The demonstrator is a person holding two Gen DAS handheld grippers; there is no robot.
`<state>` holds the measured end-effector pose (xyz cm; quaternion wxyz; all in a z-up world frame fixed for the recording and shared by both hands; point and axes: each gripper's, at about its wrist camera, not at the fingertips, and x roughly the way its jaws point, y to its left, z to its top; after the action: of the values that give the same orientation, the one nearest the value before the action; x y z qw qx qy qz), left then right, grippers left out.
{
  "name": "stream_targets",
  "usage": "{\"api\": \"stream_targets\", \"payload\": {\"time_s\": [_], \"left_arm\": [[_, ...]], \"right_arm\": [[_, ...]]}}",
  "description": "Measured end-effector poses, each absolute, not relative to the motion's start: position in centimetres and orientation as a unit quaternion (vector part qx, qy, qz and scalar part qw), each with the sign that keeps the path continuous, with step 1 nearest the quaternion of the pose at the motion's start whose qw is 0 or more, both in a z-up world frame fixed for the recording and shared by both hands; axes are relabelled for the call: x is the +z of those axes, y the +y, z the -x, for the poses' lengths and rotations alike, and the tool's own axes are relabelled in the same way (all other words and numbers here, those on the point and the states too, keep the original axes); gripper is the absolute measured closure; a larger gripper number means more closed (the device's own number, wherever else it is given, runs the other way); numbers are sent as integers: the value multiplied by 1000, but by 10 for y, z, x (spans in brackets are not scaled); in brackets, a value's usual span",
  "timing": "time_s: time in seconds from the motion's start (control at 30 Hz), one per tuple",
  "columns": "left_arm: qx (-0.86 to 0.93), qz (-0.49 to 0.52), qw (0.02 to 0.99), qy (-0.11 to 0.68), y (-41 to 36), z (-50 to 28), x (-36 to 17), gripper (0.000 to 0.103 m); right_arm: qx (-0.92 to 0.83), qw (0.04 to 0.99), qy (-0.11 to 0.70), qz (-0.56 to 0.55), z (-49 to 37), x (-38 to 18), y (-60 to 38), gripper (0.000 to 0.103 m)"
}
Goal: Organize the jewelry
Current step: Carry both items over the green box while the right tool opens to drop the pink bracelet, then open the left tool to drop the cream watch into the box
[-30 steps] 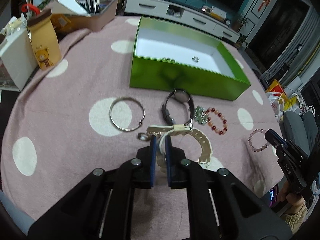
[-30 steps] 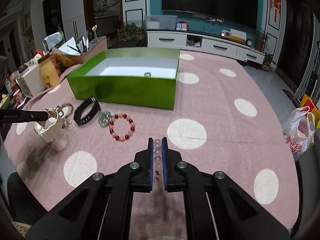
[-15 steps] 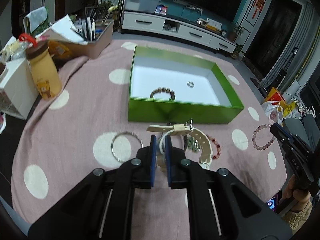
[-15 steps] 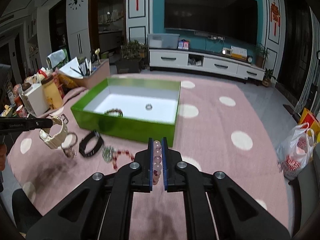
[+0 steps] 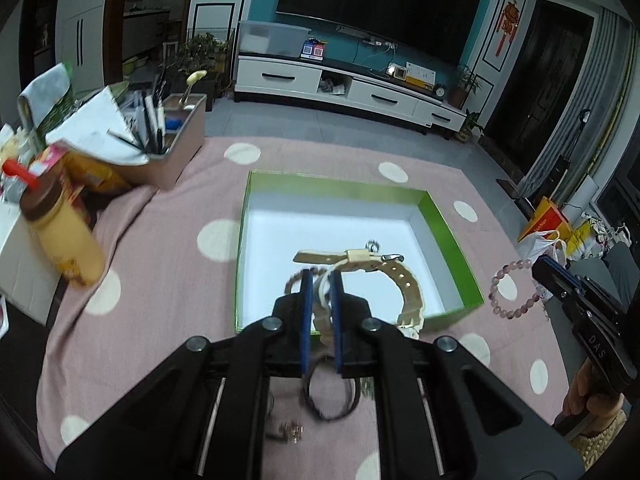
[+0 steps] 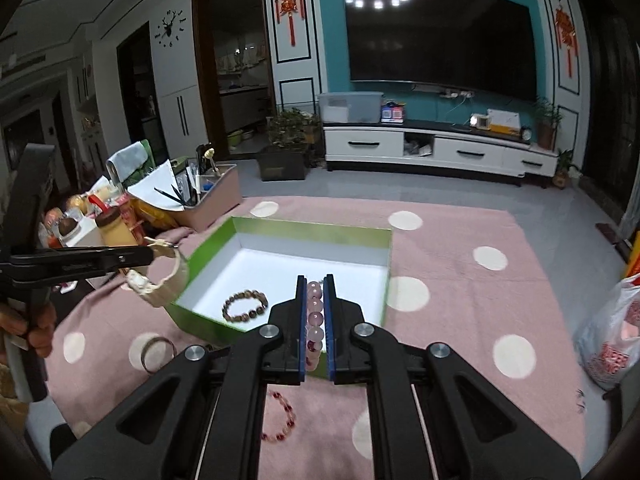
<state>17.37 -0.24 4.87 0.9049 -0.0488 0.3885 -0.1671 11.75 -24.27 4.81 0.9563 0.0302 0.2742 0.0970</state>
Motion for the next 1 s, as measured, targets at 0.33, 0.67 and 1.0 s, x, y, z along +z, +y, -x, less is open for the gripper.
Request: {"api": "stream_targets", "payload": {"time_s": [0.33,0.67,1.0], "left_arm": [[-172,22,893,414,-36,-223,28,95],[-168,6,877,451,-56,-253,-2,95],[-162,-12,866,472,-70,-266,-18,91]], "right_arm": [[113,942,315,-40,-164,25,-237,96],[113,930,346,-46,-193,1,-236,96],[119,923,362,-55,-205,-11,-238,94]]}}
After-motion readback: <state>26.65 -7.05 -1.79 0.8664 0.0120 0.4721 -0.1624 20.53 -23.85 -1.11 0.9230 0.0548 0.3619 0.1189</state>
